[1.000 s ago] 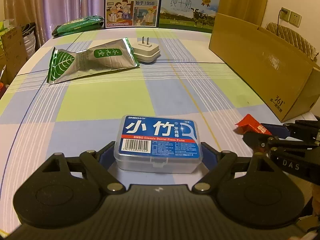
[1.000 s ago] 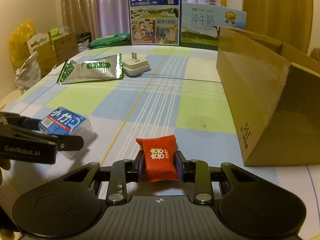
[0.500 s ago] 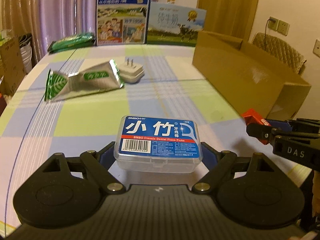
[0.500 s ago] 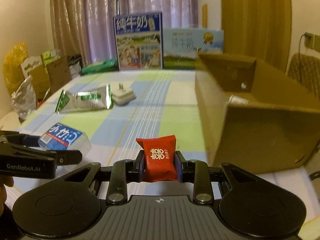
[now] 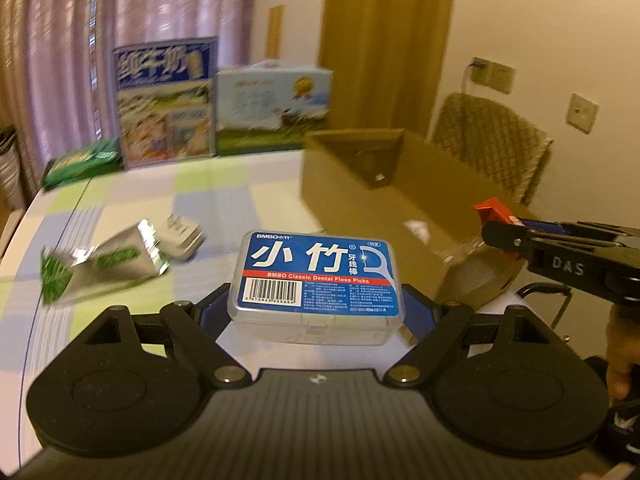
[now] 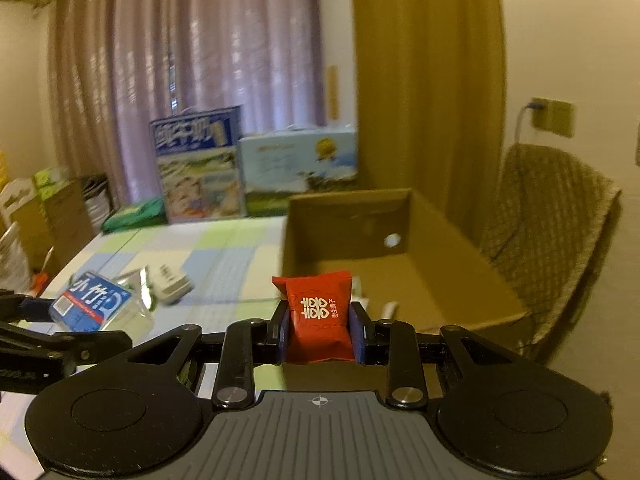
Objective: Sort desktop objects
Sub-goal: 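Carry the floss box and red packet with both tools over the cardboard box, then open the left tool to drop the floss box while the right tool drops the red packet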
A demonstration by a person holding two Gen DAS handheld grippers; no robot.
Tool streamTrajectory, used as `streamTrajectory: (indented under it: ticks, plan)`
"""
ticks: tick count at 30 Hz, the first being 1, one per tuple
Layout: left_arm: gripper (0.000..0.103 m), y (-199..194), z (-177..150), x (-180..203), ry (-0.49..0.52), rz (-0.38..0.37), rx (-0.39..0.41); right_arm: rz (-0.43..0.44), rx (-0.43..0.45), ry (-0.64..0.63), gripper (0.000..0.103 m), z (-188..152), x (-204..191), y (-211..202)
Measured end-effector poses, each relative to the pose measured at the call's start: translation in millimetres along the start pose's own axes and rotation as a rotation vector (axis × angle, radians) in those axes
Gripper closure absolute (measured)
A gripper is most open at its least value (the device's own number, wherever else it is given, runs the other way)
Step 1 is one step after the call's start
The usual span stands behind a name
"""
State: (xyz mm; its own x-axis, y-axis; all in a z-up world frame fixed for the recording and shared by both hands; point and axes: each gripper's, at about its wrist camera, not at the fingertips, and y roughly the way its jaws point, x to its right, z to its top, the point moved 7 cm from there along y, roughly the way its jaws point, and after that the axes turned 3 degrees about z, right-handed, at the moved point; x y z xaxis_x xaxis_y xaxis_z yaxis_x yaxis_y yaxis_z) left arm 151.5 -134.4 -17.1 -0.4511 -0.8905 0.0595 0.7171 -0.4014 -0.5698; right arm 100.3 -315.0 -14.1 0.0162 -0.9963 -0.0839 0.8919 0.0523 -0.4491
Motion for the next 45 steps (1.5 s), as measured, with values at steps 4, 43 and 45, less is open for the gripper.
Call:
streamTrajectory:
  ticks: [4, 43, 45]
  plan:
    - [0.02, 6, 26, 24, 0.045, -0.043, 0.018, -0.027, 0.016, 0.035, 0.076, 18, 25, 0]
    - [0.019, 111, 93, 91, 0.102, -0.169, -0.067, -0.11, -0.085, 0.131, 0.076, 22, 112, 60]
    - [0.019, 106, 92, 84, 0.091, -0.16, -0.063, -0.108, -0.085, 0.13, 0.076, 22, 110, 61]
